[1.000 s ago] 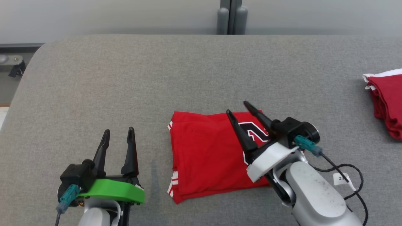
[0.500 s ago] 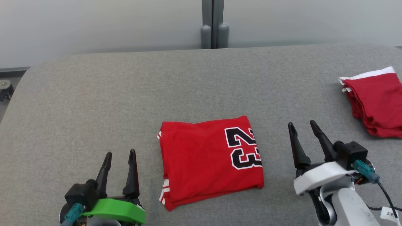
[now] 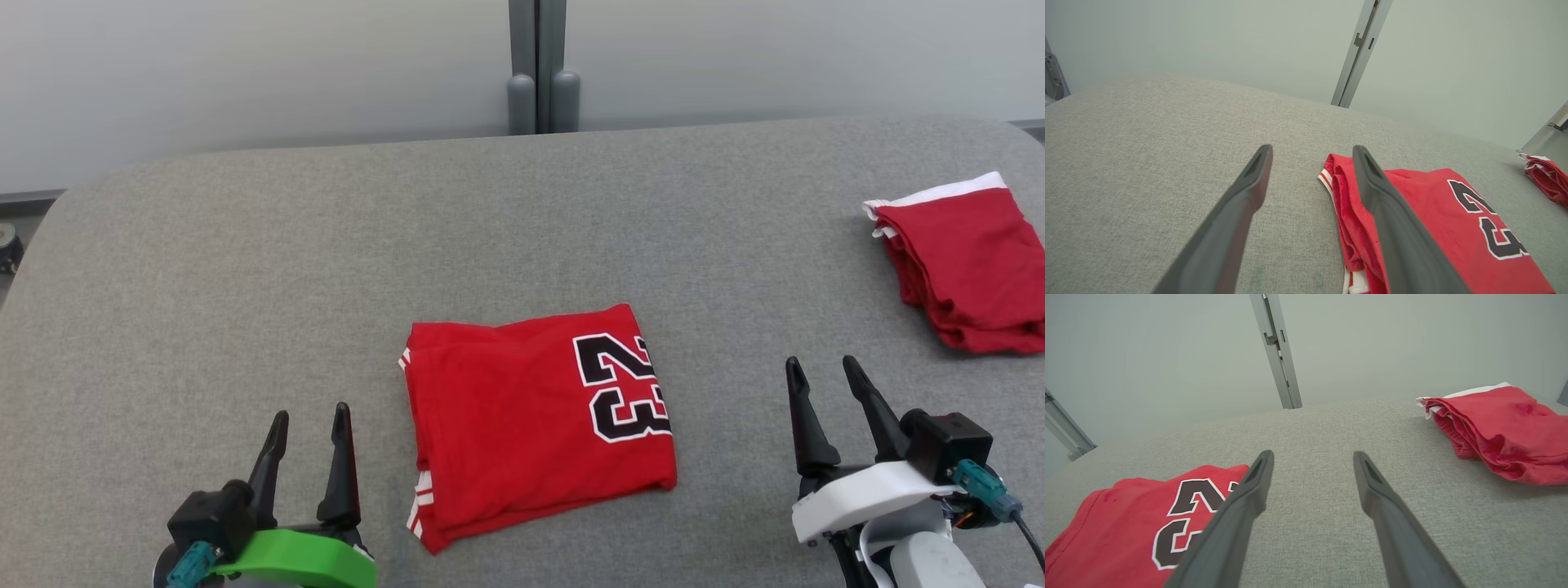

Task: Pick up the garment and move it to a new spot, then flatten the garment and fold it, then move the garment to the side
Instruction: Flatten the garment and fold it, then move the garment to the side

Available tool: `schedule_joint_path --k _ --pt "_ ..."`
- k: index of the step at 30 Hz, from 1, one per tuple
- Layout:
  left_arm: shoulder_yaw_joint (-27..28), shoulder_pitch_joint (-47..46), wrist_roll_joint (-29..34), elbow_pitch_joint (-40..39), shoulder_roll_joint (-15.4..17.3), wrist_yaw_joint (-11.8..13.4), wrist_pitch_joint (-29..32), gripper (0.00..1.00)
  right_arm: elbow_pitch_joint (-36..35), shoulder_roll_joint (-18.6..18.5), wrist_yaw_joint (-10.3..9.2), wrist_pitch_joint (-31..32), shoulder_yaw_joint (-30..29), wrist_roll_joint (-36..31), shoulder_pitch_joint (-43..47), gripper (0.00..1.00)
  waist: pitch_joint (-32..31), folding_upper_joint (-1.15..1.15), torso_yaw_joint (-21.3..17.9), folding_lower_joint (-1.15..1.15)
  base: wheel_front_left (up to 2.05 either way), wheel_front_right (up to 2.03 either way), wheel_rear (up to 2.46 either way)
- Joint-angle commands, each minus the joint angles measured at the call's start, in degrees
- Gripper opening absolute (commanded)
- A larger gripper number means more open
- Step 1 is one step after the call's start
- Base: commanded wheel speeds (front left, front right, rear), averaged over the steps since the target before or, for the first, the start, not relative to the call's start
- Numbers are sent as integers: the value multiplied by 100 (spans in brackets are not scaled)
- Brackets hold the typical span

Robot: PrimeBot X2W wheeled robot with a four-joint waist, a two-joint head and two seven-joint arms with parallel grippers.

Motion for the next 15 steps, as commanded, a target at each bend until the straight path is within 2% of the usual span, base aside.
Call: schedule_joint_path --k 1,15 --pt "16 44 19 -3 10 11 -1 100 -28 -20 -3 -24 -12 -10 37 100 -3 0 -3 0 0 0 0" --pt "27 -63 13 91 10 -10 0 100 54 -20 -3 -24 135 -386 -150 100 3 0 94 0 0 0 0"
